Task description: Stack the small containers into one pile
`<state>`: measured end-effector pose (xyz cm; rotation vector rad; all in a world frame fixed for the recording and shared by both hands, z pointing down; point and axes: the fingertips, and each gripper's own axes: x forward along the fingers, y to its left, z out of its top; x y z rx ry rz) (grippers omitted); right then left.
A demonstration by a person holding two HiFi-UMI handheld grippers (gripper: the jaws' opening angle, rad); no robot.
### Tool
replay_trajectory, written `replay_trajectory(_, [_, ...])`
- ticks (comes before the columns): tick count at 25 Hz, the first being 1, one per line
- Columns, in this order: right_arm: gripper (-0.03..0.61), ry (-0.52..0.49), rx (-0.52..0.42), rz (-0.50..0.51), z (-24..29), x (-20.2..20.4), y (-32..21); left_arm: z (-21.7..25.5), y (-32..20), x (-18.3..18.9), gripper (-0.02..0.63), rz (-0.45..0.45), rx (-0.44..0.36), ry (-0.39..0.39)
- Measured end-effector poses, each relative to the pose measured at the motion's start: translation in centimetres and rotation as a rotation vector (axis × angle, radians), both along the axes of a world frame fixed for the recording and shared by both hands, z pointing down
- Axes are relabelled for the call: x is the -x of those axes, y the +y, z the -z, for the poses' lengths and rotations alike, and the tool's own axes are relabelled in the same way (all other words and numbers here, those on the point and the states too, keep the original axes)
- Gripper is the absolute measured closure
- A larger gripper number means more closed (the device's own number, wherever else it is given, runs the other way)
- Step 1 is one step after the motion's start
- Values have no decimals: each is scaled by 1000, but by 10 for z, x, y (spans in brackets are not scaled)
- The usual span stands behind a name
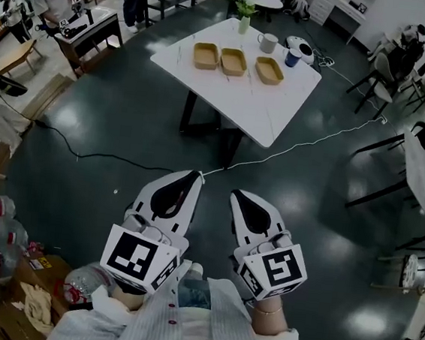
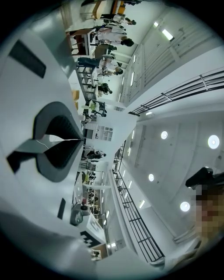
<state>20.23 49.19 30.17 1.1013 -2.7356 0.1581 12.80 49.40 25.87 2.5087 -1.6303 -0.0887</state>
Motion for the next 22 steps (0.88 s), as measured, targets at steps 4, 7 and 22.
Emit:
replay_trajectory(4, [568,-2,6,-1,1,28,-41,2,-44,28,594,-1,3,-4])
replay_trajectory(7, [568,-6,2,-7,4,48,-73,4,-77,49,594,-6,-1,-6])
replay_trajectory(22, [568,-21,10,-92,5,106,-167,1,-167,115,594,-62,12,-20])
